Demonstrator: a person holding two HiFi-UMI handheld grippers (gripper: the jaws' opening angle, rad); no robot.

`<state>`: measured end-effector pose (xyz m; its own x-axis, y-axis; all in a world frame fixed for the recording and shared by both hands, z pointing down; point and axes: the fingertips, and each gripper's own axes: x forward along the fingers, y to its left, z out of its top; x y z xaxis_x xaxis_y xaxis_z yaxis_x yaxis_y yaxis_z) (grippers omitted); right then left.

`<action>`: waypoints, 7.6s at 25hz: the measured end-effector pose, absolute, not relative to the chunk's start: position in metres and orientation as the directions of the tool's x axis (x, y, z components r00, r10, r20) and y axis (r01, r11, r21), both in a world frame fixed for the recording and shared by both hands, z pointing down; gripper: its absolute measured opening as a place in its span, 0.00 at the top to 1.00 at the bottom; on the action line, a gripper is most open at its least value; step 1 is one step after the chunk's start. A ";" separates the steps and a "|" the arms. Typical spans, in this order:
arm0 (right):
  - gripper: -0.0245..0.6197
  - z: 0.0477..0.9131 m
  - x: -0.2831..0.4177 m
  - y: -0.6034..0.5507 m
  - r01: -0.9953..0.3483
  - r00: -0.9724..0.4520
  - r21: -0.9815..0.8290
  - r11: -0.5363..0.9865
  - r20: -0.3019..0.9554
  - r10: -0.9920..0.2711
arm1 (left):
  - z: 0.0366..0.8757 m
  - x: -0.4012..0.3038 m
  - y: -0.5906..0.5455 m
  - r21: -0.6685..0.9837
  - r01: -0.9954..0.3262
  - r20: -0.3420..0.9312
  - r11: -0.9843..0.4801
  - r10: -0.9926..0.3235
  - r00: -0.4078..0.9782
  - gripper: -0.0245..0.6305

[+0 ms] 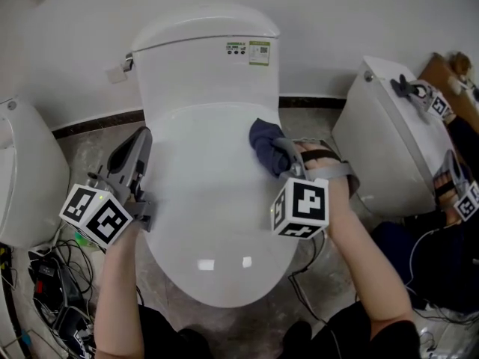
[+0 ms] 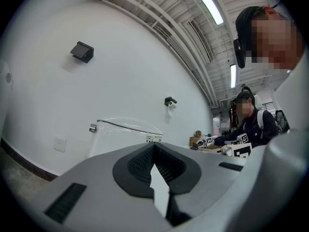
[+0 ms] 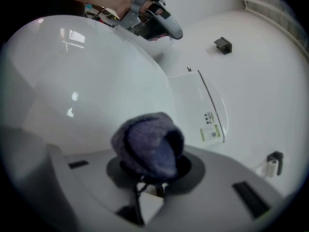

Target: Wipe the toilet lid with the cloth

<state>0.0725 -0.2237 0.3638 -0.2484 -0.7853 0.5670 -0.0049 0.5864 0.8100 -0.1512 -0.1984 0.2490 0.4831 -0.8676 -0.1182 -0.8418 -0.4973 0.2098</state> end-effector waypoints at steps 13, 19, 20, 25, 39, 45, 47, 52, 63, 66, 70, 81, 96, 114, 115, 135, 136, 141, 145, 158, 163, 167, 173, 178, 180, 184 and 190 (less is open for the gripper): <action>0.81 0.371 0.109 -0.230 -0.053 -0.169 0.790 0.611 0.596 -0.785 | 0.244 -0.159 -0.197 0.228 -0.840 -0.136 -0.492 -0.870 0.473 0.95; 0.81 0.353 0.100 -0.230 -0.064 -0.159 0.819 0.570 0.555 -0.816 | 0.244 -0.162 -0.200 0.228 -0.841 -0.145 -0.490 -0.872 0.468 0.95; 0.81 0.348 0.090 -0.228 -0.064 -0.176 0.824 0.563 0.546 -0.819 | 0.244 -0.163 -0.200 0.230 -0.841 -0.144 -0.490 -0.871 0.469 0.95; 0.81 0.331 0.002 -0.201 -0.018 -0.317 0.831 0.555 0.522 -0.792 | 0.244 -0.172 -0.203 0.243 -0.844 -0.138 -0.479 -0.878 0.458 0.95; 0.81 0.336 -0.177 -0.130 0.127 -0.566 0.835 0.536 0.505 -0.651 | 0.244 -0.200 -0.202 0.224 -0.881 -0.104 -0.417 -0.909 0.403 0.95; 0.81 0.352 -0.182 -0.128 0.155 -0.551 0.817 0.555 0.538 -0.638 | 0.245 -0.208 -0.200 0.234 -0.882 -0.108 -0.410 -0.912 0.396 0.95; 0.81 0.353 -0.182 -0.127 0.145 -0.558 0.819 0.555 0.531 -0.638 | 0.245 -0.208 -0.200 0.234 -0.881 -0.108 -0.411 -0.912 0.396 0.95; 0.81 0.354 -0.171 -0.126 0.142 -0.554 0.817 0.559 0.533 -0.640 | 0.248 -0.202 -0.199 0.228 -0.878 -0.103 -0.422 -0.907 0.409 0.95; 0.81 0.354 -0.102 -0.141 0.113 -0.481 0.816 0.567 0.544 -0.688 | 0.252 -0.187 -0.203 0.212 -0.874 -0.089 -0.438 -0.899 0.429 0.95; 0.81 0.355 -0.083 -0.145 0.114 -0.454 0.815 0.569 0.552 -0.699 | 0.253 -0.183 -0.203 0.213 -0.873 -0.085 -0.439 -0.898 0.431 0.95; 0.81 0.357 -0.056 -0.152 0.111 -0.415 0.811 0.575 0.563 -0.714 | 0.252 -0.178 -0.203 0.211 -0.870 -0.087 -0.445 -0.895 0.437 0.95; 0.81 0.359 0.022 -0.177 0.051 -0.317 0.811 0.583 0.567 -0.760 | 0.253 -0.165 -0.204 0.210 -0.863 -0.087 -0.458 -0.888 0.450 0.95; 0.81 0.367 0.086 -0.193 0.001 -0.247 0.798 0.602 0.584 -0.774 | 0.250 -0.150 -0.205 0.204 -0.856 -0.093 -0.474 -0.880 0.465 0.95; 0.81 0.373 0.120 -0.197 -0.027 -0.191 0.790 0.613 0.598 -0.779 | 0.247 -0.154 -0.198 0.201 -0.855 -0.094 -0.478 -0.878 0.468 0.95; 0.81 0.370 0.120 -0.197 -0.028 -0.187 0.793 0.608 0.593 -0.783 | 0.245 -0.155 -0.197 0.200 -0.857 -0.096 -0.475 -0.880 0.466 0.95; 0.81 0.324 -0.166 -0.090 0.102 -0.594 0.852 0.513 0.466 -0.656 | 0.214 -0.202 -0.187 0.221 -0.870 -0.114 -0.440 -0.898 0.425 0.95; 0.81 0.327 -0.172 -0.087 0.109 -0.599 0.848 0.518 0.472 -0.646 | 0.214 -0.205 -0.187 0.224 -0.871 -0.116 -0.437 -0.899 0.422 0.95; 0.81 0.346 -0.183 -0.079 0.140 -0.599 0.824 0.549 0.512 -0.616 | 0.217 -0.210 -0.187 0.225 -0.871 -0.111 -0.436 -0.900 0.422 0.95; 0.81 0.352 -0.173 -0.079 0.145 -0.588 0.812 0.566 0.531 -0.611 | 0.223 -0.212 -0.187 0.226 -0.872 -0.097 -0.434 -0.901 0.423 0.95; 0.81 0.355 -0.097 -0.105 0.150 -0.487 0.797 0.585 0.574 -0.658 | 0.236 -0.192 -0.195 0.221 -0.859 -0.070 -0.461 -0.887 0.457 0.95; 0.81 0.355 -0.069 -0.113 0.141 -0.450 0.799 0.584 0.577 -0.681 | 0.236 -0.185 -0.196 0.220 -0.855 -0.067 -0.469 -0.882 0.466 0.95; 0.81 0.356 -0.046 -0.121 0.127 -0.423 0.798 0.589 0.580 -0.696 | 0.241 -0.174 -0.198 0.217 -0.851 -0.057 -0.479 -0.876 0.478 0.95; 0.81 0.359 -0.009 -0.129 0.106 -0.381 0.791 0.602 0.592 -0.711 | 0.241 -0.163 -0.198 0.213 -0.845 -0.057 -0.490 -0.870 0.490 0.95; 0.81 0.362 0.018 -0.133 0.080 -0.349 0.782 0.618 0.602 -0.718 | 0.241 -0.152 -0.198 0.209 -0.839 -0.052 -0.503 -0.862 0.504 0.95; 0.81 0.362 0.026 -0.136 0.066 -0.348 0.783 0.619 0.599 -0.721 | 0.242 -0.148 -0.199 0.205 -0.836 -0.050 -0.509 -0.858 0.511 0.95; 0.81 0.363 0.040 -0.139 0.051 -0.337 0.785 0.617 0.595 -0.729 | 0.244 -0.139 -0.198 0.200 -0.830 -0.043 -0.521 -0.851 0.524 0.95; 0.81 0.367 0.063 -0.142 0.040 -0.310 0.787 0.615 0.595 -0.741 | 0.249 -0.131 -0.196 0.197 -0.822 -0.031 -0.534 -0.842 0.539 0.95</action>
<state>0.0631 -0.1424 0.3674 -0.3099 -0.7414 0.5953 0.0404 0.6153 0.7873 -0.1307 -0.1963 0.2494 0.5391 -0.8417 -0.0313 -0.8223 -0.5340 0.1967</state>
